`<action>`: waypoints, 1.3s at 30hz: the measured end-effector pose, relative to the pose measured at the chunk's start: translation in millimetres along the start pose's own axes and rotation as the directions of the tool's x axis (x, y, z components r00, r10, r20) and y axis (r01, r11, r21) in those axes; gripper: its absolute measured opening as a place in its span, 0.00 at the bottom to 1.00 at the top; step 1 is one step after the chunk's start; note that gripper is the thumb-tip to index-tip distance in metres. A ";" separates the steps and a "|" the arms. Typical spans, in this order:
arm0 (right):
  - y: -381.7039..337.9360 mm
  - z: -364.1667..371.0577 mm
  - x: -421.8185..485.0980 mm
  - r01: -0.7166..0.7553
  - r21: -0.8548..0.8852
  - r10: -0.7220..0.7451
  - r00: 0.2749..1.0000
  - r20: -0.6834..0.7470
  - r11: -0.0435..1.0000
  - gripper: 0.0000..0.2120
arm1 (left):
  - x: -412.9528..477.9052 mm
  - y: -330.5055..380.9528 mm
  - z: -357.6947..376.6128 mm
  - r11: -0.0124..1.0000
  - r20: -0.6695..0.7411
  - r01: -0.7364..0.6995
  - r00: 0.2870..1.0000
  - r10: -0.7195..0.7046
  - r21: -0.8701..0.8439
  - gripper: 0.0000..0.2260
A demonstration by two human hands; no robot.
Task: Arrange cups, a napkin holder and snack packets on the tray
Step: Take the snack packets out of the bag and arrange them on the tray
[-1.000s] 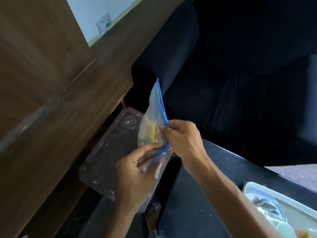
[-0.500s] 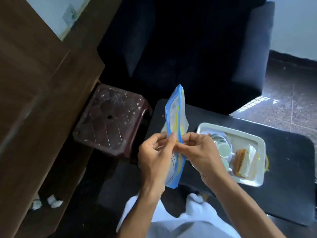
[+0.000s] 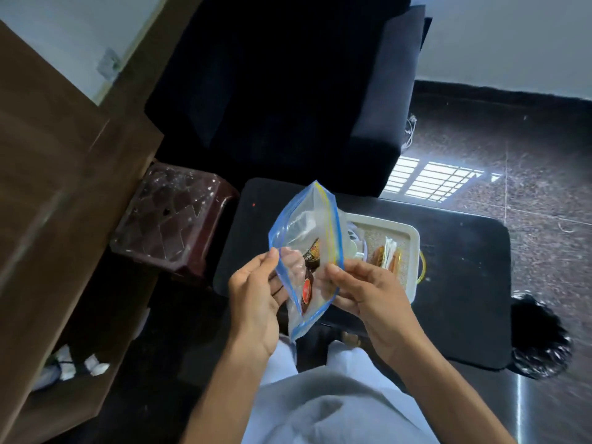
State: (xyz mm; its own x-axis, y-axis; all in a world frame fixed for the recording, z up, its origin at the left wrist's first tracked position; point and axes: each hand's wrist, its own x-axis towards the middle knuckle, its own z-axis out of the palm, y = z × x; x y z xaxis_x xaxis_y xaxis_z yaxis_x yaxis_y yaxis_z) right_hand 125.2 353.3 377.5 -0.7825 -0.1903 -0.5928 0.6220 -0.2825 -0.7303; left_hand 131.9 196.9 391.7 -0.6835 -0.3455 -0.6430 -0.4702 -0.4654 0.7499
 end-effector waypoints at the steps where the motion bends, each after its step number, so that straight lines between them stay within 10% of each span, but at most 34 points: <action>1: -1.4 -8.6 -6.4 0.000 0.036 0.000 1.000 -0.006 0.999 0.06 | -2.7 -0.5 1.2 0.998 0.002 0.028 1.000 -0.028 -0.062 0.16; 7: -10.2 -55.7 -24.3 0.019 0.366 0.044 0.986 -0.162 0.930 0.07 | 1.3 14.6 -14.0 0.887 0.011 0.159 0.985 -0.171 -0.433 0.20; 18: -27.2 -31.7 -22.3 0.135 0.158 -0.135 0.991 -0.015 0.978 0.05 | -0.2 -4.7 11.5 0.983 -0.012 0.017 1.000 -0.015 0.180 0.19; 27: -20.3 -40.1 -31.8 0.108 -0.146 -0.146 0.947 -0.286 0.983 0.04 | 1.7 7.5 27.8 0.995 0.245 -0.016 0.970 -0.009 0.099 0.19; 30: -16.0 -34.1 -35.3 0.165 -0.744 -0.591 0.725 -0.353 0.648 0.07 | 1.8 13.8 31.4 0.999 0.312 -0.032 0.950 0.018 0.039 0.18; 32: -19.7 -23.4 -32.7 0.320 -0.899 -0.820 0.568 -0.071 0.299 0.07 | 4.6 16.7 34.1 0.996 0.326 -0.056 0.945 0.032 0.066 0.18; 36: -25.9 -2.0 7.4 0.551 -0.829 -0.381 0.749 0.541 -0.095 0.15 | 11.3 15.7 32.5 0.986 0.347 -0.089 0.937 0.036 0.138 0.16; 39: -4.3 0.5 55.9 0.490 -0.763 -0.060 0.825 0.563 -0.421 0.18 | 12.8 16.8 31.1 0.980 0.373 -0.100 0.927 0.028 0.175 0.15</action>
State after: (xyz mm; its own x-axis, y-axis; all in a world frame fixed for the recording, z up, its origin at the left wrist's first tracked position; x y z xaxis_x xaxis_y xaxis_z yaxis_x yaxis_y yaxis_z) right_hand 78.8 343.4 347.7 -0.6987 -0.6689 -0.2539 -0.6234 0.7433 -0.2427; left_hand 97.9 210.0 400.9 -0.8553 -0.0298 -0.5172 -0.4897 -0.2792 0.8260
